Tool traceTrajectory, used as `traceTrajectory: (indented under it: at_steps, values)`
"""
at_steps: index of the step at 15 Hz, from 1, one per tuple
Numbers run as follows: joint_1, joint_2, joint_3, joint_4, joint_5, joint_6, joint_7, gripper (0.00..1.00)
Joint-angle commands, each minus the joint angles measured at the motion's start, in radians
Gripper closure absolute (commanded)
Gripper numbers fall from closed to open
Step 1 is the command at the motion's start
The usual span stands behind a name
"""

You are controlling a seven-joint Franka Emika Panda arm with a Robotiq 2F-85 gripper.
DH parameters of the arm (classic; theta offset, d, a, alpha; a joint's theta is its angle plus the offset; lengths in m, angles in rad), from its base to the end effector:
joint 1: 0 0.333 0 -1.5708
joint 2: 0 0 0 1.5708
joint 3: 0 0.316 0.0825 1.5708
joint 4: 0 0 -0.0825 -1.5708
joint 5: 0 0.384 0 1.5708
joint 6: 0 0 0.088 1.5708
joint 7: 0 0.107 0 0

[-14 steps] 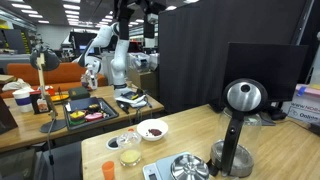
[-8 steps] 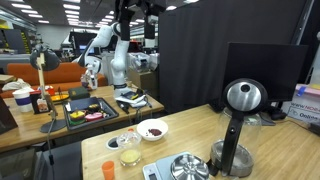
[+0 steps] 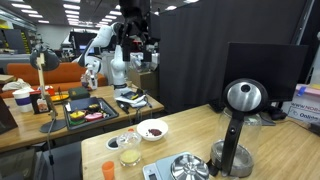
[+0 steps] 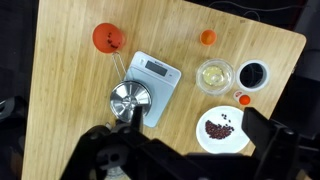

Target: Remove the lid from the jar and put it on the table

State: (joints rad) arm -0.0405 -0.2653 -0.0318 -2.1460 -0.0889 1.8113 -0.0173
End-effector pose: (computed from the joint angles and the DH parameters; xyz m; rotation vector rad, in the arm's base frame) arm 0.4663 -0.0421 0.5084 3.0652 -0.0451 -0.1116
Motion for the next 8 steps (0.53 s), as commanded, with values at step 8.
traceTrajectory:
  at_steps: [8]
  values:
    - [0.001,-0.016,-0.003,0.003,0.0,-0.004,0.0,0.0]
